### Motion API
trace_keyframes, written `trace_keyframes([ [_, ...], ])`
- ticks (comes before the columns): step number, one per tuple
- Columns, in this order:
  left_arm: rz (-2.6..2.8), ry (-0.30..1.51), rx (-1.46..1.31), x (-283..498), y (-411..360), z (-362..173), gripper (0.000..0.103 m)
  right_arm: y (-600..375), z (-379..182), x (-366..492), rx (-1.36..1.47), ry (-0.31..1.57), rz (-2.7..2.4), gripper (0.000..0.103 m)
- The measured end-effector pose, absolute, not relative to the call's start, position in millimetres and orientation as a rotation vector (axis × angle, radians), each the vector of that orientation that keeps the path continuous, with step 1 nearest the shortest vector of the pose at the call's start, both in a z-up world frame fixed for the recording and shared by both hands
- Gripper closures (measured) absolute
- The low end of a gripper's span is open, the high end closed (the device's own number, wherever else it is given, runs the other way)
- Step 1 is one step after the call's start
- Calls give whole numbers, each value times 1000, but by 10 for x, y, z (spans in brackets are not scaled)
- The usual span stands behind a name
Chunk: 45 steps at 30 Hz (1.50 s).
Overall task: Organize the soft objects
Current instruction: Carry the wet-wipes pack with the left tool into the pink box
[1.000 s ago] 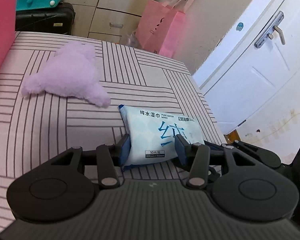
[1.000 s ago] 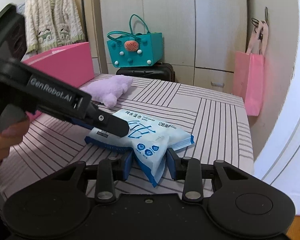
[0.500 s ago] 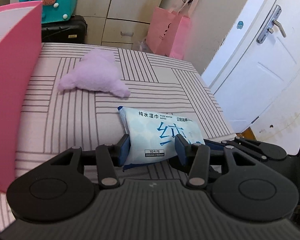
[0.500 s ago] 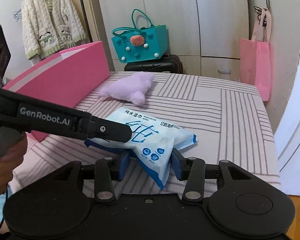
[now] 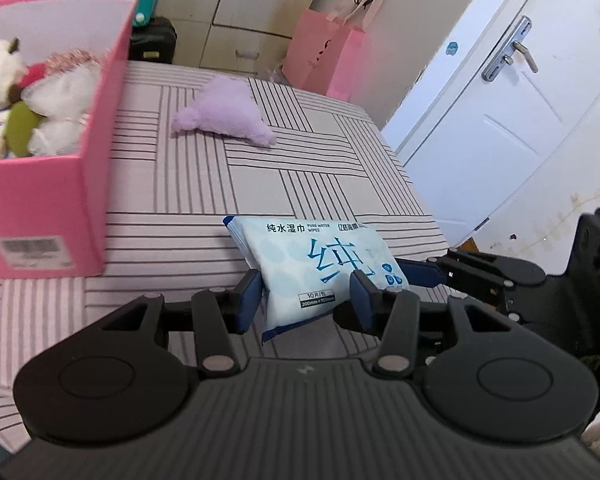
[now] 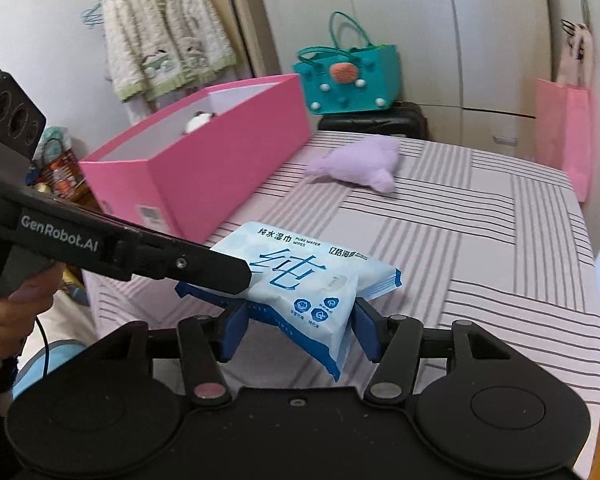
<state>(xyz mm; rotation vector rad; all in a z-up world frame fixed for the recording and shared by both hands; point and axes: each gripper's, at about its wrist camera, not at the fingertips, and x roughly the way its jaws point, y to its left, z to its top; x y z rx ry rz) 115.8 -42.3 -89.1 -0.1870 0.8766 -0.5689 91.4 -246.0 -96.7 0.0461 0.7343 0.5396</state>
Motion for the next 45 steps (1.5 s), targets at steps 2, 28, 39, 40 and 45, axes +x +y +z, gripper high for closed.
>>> trace_keyframes([
  [2, -565, 860, -175, 1071, -360, -830, 56, -2415, -925, 868, 40, 728, 556, 42],
  [28, -474, 901, -223, 534, 919, -62, 55, -1404, -196, 715, 7, 829, 842, 55],
  [39, -432, 711, -207, 868, 1180, 318, 55, -1117, 266, 1094, -59, 627, 820, 55],
  [40, -431, 703, -224, 936, 1210, 319, 53, -1100, 279, 1162, -57, 615, 815, 55],
  [45, -416, 717, -314, 1374, 1342, 224, 52, -1006, 232, 1496, -44, 584, 792, 55],
])
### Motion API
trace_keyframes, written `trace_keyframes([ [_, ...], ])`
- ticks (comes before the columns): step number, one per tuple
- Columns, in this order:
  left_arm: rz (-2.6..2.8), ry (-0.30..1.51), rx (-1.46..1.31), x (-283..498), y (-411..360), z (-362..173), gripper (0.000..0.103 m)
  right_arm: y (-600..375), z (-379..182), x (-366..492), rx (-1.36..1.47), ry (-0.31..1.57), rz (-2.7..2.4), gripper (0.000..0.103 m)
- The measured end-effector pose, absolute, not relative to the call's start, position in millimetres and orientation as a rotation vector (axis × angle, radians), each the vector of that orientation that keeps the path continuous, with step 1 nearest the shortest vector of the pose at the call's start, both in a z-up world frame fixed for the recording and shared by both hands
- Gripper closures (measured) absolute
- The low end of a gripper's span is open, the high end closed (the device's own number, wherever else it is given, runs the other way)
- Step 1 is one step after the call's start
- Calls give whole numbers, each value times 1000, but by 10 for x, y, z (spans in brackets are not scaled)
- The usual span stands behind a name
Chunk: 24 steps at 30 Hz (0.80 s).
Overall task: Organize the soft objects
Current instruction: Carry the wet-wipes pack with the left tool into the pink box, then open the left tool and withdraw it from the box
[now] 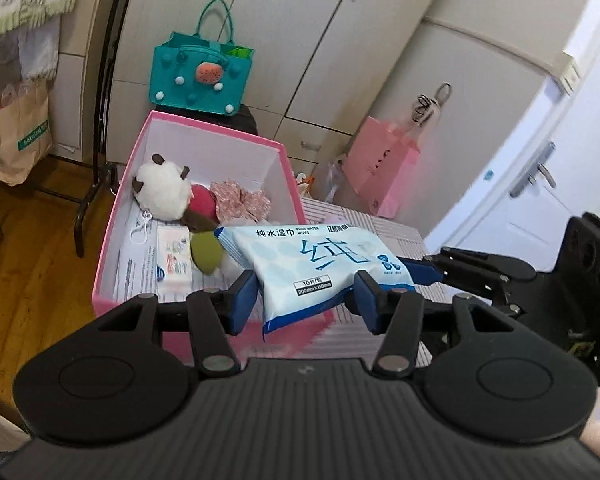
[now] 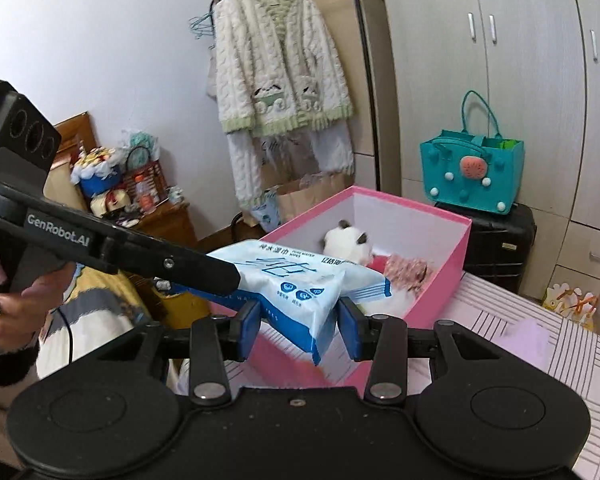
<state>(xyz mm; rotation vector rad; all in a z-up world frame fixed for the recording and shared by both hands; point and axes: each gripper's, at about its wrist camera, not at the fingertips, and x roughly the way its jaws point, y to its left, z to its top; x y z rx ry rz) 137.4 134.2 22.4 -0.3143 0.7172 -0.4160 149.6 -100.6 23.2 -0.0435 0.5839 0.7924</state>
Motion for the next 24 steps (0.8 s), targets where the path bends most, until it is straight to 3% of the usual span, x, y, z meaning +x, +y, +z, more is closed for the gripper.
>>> trace_keyframes([
  [15, -329, 858, -259, 2156, 1276, -427, 53, -676, -251, 2149, -223, 645, 733, 55],
  [24, -209, 763, -91, 1977, 1236, -354, 52, -789, -161, 1999, -276, 606, 779, 56],
])
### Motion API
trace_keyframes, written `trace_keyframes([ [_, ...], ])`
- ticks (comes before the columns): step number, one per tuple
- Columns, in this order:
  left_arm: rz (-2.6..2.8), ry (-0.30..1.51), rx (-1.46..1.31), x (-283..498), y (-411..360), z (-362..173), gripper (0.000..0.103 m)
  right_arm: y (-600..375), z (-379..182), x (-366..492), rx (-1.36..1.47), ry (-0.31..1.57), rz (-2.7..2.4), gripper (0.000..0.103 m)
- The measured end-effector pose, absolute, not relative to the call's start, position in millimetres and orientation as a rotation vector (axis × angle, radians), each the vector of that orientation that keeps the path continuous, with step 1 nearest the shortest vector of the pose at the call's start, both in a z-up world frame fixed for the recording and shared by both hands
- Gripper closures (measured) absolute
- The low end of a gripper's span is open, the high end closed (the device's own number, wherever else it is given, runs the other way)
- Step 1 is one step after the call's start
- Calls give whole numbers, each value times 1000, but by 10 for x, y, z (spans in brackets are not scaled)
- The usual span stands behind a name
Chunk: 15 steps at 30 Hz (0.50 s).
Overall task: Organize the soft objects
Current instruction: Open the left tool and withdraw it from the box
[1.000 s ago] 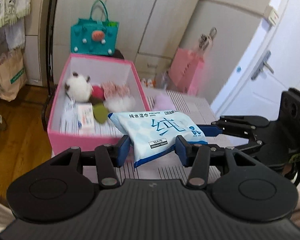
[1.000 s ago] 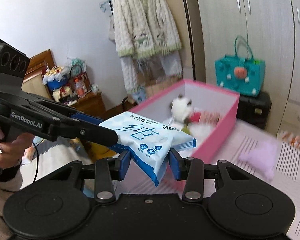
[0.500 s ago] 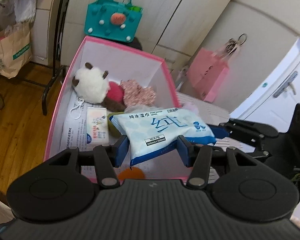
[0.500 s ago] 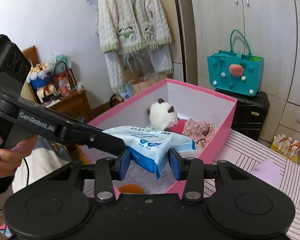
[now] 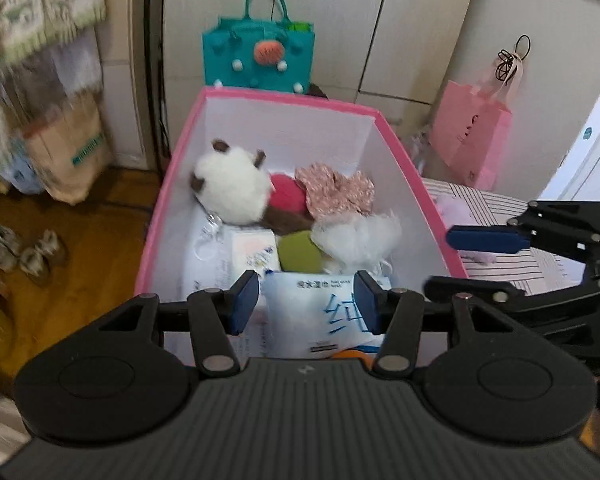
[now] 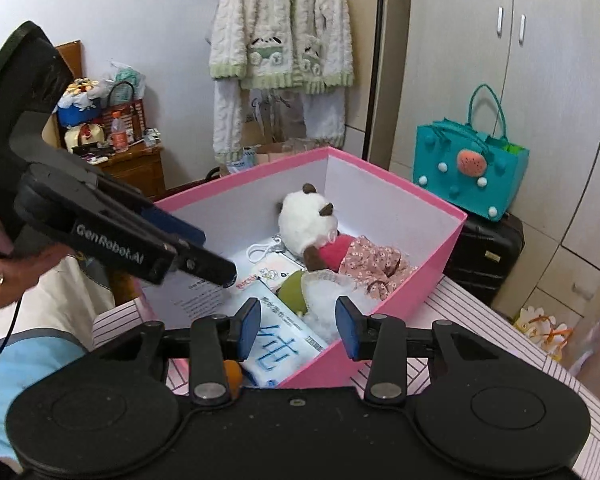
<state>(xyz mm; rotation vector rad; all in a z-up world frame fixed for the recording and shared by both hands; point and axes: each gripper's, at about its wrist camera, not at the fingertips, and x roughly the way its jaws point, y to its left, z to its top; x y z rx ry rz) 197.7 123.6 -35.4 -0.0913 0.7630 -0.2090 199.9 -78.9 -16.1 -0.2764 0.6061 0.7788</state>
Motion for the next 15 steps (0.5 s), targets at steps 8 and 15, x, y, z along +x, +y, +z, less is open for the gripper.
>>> trace_keyframes([
  [8, -299, 770, -37, 1648, 1056, 66, 44, -1080, 83, 1879, -137, 677, 852, 55],
  [15, -377, 770, 37, 1156, 833, 423, 42, -1417, 359, 1549, -121, 689, 863, 50],
])
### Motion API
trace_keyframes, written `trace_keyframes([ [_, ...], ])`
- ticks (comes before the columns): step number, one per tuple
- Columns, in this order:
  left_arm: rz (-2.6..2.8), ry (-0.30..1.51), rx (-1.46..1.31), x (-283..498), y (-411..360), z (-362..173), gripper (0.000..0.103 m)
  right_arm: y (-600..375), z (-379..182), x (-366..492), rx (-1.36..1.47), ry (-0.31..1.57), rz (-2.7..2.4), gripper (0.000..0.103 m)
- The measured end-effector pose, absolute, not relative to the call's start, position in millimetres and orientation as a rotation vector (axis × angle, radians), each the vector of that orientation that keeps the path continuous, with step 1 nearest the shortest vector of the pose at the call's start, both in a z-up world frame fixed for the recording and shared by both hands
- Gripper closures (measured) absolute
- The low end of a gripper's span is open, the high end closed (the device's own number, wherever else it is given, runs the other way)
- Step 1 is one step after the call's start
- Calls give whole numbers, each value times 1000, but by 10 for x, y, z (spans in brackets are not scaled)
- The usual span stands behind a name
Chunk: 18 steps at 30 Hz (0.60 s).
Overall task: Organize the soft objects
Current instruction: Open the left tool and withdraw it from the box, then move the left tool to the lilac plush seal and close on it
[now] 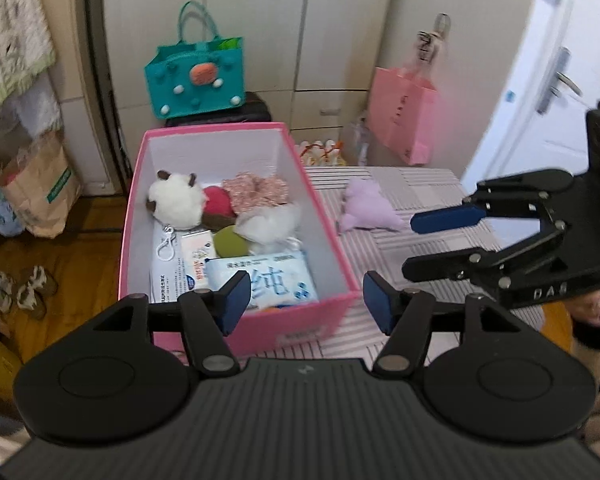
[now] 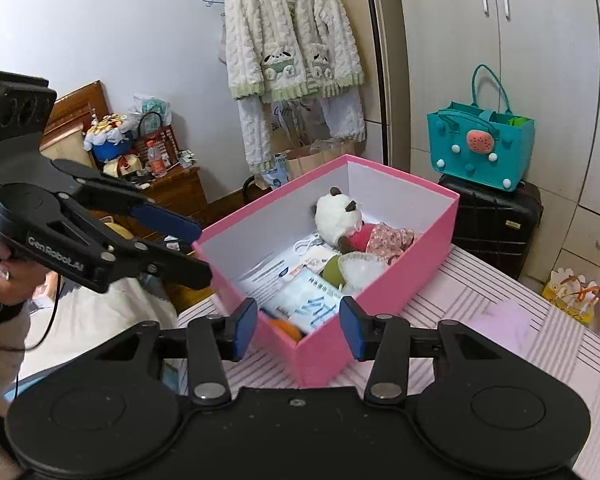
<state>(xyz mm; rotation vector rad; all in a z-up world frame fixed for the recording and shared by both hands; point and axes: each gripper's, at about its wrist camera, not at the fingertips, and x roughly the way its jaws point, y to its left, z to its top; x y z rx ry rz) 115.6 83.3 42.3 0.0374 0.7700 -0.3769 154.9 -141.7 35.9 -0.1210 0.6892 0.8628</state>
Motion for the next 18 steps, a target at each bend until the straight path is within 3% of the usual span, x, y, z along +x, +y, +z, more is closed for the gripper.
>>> trace_keyframes([
  [5, -435, 757, 152, 769, 562, 561, 41, -1628, 462, 1281, -139, 703, 854, 48],
  [7, -461, 751, 185, 638, 458, 586, 33, -1708, 474, 1191, -138, 710, 843, 46],
  [18, -606, 727, 285, 244, 3, 509, 29, -2341, 340, 796, -77, 698, 827, 40],
])
